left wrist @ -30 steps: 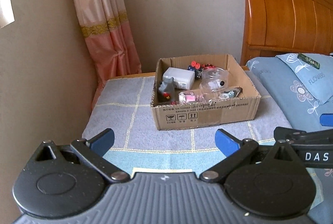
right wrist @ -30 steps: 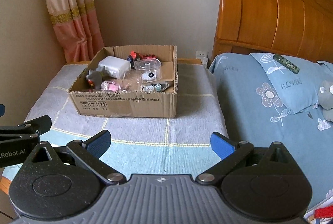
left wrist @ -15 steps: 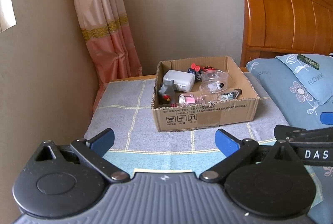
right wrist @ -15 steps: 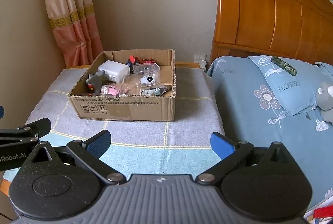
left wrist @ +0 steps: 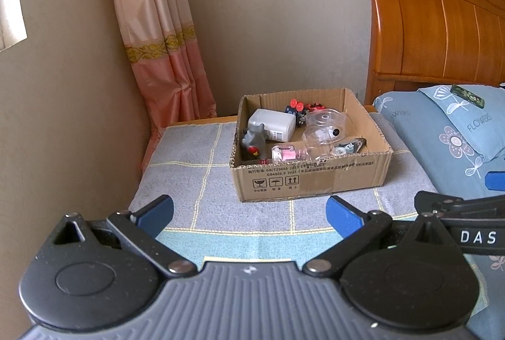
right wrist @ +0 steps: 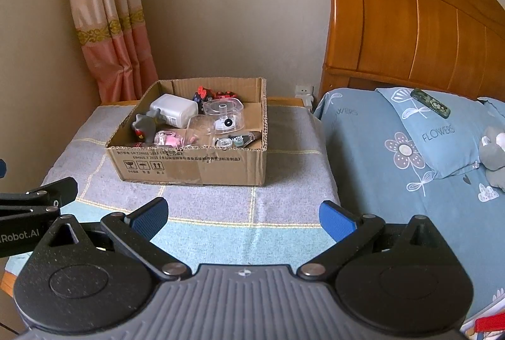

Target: Organize rigid objects

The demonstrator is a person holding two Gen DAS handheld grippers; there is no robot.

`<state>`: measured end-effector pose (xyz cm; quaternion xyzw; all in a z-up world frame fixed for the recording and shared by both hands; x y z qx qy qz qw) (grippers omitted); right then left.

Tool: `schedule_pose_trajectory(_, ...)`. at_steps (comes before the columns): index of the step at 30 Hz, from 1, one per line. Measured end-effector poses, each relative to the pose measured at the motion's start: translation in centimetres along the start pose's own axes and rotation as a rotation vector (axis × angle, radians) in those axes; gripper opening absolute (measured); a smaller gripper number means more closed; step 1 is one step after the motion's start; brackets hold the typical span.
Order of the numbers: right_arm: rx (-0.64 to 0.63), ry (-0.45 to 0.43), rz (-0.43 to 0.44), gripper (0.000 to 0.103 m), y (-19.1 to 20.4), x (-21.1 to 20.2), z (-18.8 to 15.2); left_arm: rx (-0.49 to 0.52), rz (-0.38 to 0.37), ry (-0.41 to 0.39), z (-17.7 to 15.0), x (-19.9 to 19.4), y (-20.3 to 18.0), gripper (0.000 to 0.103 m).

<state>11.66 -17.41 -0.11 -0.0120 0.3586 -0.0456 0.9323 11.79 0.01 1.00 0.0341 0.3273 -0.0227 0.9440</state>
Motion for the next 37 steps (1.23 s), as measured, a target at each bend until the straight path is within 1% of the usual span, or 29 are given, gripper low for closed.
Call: schedule_pose_trajectory(37, 0.001, -0.006, -0.003, 0.103, -0.14, -0.28, 0.17, -0.006, -0.007, -0.005, 0.26, -0.39, -0.16, 0.102)
Point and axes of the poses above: each gripper's, at about its wrist camera, not at the fingertips, and x roughly the way its jaws point, y to its left, z to its top, the point moved 3 cm from there along x, roughly the way its jaws point, and after that the axes turned 6 degrees about -z, right-handed, at the moved point
